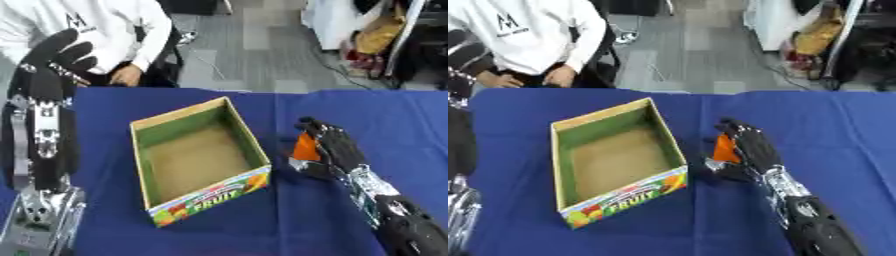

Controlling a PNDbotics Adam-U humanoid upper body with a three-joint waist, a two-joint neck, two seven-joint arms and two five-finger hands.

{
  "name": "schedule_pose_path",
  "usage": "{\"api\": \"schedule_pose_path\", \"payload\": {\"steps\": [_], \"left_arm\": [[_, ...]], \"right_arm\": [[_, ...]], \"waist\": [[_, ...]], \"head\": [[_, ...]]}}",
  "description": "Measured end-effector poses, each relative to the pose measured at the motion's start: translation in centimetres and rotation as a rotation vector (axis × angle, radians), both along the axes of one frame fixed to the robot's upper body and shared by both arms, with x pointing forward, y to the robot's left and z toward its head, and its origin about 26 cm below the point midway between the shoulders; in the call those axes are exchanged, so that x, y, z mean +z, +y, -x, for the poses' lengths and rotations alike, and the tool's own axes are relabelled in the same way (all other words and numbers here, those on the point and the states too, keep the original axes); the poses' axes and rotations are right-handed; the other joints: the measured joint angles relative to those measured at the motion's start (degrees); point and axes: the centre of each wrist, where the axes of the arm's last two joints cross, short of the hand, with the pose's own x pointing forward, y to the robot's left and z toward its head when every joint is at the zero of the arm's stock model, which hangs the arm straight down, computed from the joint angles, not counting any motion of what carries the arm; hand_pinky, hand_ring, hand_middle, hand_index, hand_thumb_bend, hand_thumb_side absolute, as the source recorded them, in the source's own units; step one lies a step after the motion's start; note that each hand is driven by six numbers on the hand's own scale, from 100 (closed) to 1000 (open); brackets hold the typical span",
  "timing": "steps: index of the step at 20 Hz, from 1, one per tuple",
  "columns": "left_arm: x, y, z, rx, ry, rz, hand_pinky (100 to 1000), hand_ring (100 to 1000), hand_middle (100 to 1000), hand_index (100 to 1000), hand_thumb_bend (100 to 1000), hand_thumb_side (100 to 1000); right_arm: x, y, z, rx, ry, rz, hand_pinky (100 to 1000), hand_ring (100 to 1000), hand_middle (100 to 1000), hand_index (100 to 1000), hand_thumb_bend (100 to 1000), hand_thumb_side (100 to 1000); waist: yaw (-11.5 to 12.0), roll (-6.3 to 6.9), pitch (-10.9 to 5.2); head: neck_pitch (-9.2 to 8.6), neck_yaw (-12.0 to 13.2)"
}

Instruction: Pick up objects on the table and place them in the box.

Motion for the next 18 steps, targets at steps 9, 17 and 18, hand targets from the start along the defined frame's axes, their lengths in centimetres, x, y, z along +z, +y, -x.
{"api": "schedule_pose_path", "payload": {"steps": [9, 17, 18], "left_arm": [[0.0, 0.0, 0.0, 0.000, 0.000, 0.000, 823, 783, 822, 842, 584, 735], [0.1, 0.0, 0.0, -0.001, -0.003, 0.000, 823, 783, 822, 842, 583, 736], [0.1, -0.1, 0.0, -0.002, -0.004, 0.000, 823, 783, 822, 842, 585, 736]], "right_arm": [[0.4, 0.1, -0.2, 0.014, -0.011, 0.043, 634, 785, 845, 855, 462, 1000], [1.2, 0.2, -0.8, -0.003, -0.038, 0.063, 732, 819, 860, 855, 453, 1000], [1.4, 0.3, -0.9, -0.004, -0.044, 0.067, 724, 817, 859, 856, 456, 1000]], "waist": [[0.08, -0.01, 0.00], [0.28, 0.00, 0.18], [0.37, 0.00, 0.19]], "head": [[-0.01, 0.00], [-0.15, 0.00], [-0.29, 0.00]]}}
